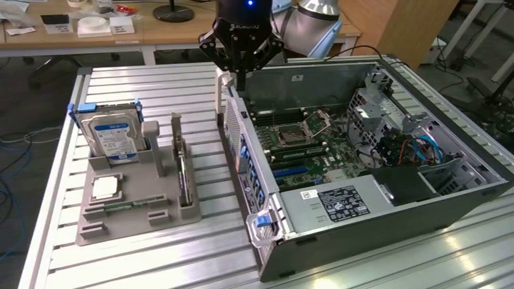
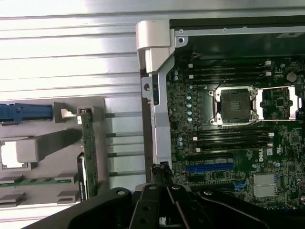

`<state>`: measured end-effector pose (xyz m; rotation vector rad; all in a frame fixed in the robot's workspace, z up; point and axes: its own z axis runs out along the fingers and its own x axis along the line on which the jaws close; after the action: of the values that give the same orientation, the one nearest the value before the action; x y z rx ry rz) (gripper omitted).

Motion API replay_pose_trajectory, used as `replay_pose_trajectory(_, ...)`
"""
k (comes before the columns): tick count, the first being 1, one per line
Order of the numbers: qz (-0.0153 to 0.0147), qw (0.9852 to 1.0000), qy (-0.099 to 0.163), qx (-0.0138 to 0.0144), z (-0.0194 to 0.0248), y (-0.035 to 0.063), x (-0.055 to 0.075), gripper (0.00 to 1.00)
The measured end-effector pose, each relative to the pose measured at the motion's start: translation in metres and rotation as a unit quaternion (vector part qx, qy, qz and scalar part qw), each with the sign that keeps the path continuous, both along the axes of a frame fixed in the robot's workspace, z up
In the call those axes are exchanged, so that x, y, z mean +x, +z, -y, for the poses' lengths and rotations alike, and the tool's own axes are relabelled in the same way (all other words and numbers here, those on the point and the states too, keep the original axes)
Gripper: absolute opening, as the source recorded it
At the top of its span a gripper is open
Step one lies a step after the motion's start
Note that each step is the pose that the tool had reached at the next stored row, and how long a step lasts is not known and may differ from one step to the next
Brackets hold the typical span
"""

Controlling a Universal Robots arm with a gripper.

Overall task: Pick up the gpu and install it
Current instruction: 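Reach for the gpu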

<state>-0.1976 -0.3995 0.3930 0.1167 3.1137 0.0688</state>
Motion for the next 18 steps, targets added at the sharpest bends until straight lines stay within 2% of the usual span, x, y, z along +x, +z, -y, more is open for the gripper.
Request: replay_pose_trajectory(18,0.0,1.0,0.0,0.0,0.0008,-0.0003,-0.027,0.11)
